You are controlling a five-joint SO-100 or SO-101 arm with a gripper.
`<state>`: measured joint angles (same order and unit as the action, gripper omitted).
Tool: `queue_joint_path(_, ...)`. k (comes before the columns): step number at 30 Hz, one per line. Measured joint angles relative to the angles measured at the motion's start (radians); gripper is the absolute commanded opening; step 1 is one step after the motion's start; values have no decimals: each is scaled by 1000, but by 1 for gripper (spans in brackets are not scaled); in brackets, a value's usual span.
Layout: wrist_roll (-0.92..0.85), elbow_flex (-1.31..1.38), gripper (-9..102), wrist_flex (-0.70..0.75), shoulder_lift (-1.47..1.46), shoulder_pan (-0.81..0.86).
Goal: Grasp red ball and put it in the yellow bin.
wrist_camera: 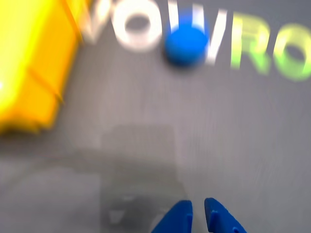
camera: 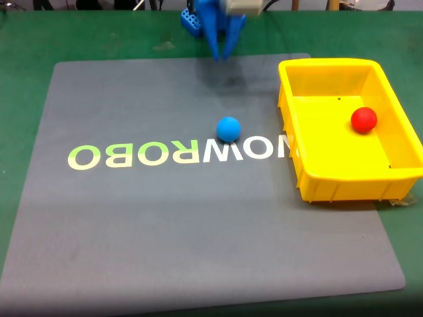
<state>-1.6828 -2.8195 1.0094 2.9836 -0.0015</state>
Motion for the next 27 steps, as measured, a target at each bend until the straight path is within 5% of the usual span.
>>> queue_joint_path(19, 55, -250, 0, 311, 328, 103)
queue_joint_path(27, 83, -250, 0, 336, 328, 69)
